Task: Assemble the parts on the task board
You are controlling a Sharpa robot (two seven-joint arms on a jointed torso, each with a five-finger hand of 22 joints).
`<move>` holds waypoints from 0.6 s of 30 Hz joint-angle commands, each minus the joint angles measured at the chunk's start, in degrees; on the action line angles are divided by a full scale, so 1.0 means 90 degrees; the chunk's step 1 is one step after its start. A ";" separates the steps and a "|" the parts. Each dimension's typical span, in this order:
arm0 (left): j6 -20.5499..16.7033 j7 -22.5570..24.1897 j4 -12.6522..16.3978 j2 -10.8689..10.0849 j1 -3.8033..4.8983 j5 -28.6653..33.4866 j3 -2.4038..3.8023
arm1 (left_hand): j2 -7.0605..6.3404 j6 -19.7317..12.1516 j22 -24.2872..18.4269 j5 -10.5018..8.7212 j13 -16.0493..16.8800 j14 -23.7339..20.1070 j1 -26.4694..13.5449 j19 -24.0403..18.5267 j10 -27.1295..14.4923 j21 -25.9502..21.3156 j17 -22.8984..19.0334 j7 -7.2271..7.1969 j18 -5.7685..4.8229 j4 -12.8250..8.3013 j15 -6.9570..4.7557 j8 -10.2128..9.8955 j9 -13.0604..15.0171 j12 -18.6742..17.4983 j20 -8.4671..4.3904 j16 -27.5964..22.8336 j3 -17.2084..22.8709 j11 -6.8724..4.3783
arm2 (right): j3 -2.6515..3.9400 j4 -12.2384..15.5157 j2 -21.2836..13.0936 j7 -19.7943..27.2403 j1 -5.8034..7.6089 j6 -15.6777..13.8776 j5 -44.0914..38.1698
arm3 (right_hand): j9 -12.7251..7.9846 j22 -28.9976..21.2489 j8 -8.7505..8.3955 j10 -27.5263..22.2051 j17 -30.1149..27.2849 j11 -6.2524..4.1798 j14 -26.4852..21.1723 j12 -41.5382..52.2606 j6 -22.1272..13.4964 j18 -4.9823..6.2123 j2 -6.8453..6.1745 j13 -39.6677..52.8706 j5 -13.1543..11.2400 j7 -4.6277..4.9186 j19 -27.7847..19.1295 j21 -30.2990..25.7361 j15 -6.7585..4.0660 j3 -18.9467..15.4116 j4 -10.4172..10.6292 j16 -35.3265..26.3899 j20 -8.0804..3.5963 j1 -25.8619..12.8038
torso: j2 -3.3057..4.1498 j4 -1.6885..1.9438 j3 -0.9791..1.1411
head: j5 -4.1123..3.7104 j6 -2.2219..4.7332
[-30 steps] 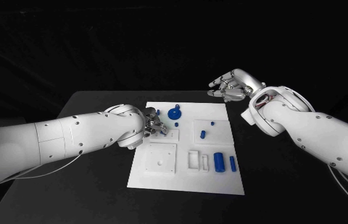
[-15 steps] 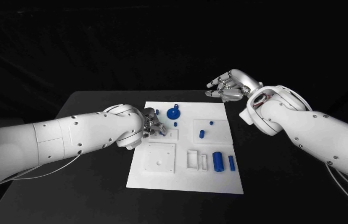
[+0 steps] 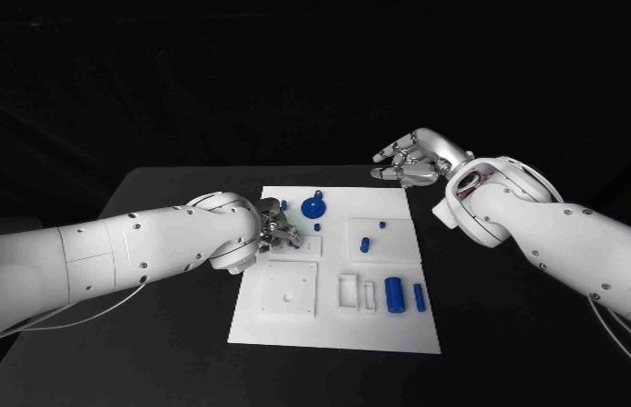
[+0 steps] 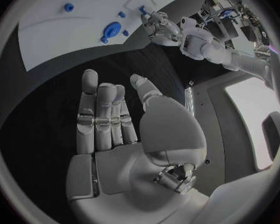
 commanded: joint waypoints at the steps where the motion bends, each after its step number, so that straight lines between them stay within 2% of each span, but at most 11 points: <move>1: 0.0156 0.0041 0.0007 0.0011 -0.0027 0.0075 -0.0013 | 0.0054 0.0952 0.0194 -0.0024 -0.0003 -0.0010 0.0138 -0.0045 0.0281 -0.0022 0.0000 -0.0707 0.0110 0.0031 0.0018 0.0020 0.2269 -0.0027 0.0009 -0.0025 -0.0018 -0.0037 | 0.0003 0.0002 0.0007 -0.0010 0.0000 0.0111 -0.0065 | -0.0008 0.0004 -0.0034 -0.0024 -0.0006 0.0000 -0.0038 -0.0009 -0.0035 0.0022 -0.0043 -0.0006 -0.0001 0.0002 0.0000 -0.0034 0.0017 0.0020 -0.0007 -0.0008 0.0032 -0.0013 | 0.0001 -0.0006 -0.0003 | 0.0000 -0.0009; 7: 0.0216 0.0033 0.0013 0.0009 -0.0028 0.0077 -0.0013 | 0.0051 0.0959 0.0197 -0.0022 0.0009 -0.0008 0.0150 -0.0041 0.0284 -0.0021 0.0008 -0.0708 0.0110 0.0025 0.0019 0.0014 0.2254 -0.0017 0.0010 -0.0020 -0.0019 -0.0039 | 0.0003 0.0000 0.0009 -0.0012 0.0000 0.0118 -0.0065 | -0.0008 0.0004 -0.0034 -0.0024 -0.0006 0.0000 -0.0038 -0.0009 -0.0035 0.0022 -0.0043 -0.0006 -0.0001 0.0002 0.0000 -0.0034 0.0017 0.0020 -0.0007 -0.0008 0.0032 -0.0013 | 0.0004 0.0006 -0.0002 | -0.0007 -0.0015; 18: 0.0304 0.0015 -0.0008 0.0013 -0.0029 0.0078 -0.0013 | 0.0051 0.0959 0.0197 -0.0022 0.0009 -0.0008 0.0150 -0.0041 0.0284 -0.0021 0.0008 -0.0708 0.0110 0.0025 0.0019 0.0014 0.2254 -0.0017 0.0010 -0.0020 -0.0019 -0.0039 | 0.0003 -0.0014 0.0024 -0.0019 0.0000 0.0135 -0.0065 | -0.0008 0.0004 -0.0034 -0.0030 -0.0014 0.0001 -0.0040 -0.0009 -0.0036 0.0022 -0.0034 -0.0009 0.0001 0.0002 -0.0003 -0.0034 0.0018 0.0019 -0.0017 -0.0009 0.0033 -0.0030 | 0.0001 -0.0004 0.0000 | -0.0004 -0.0011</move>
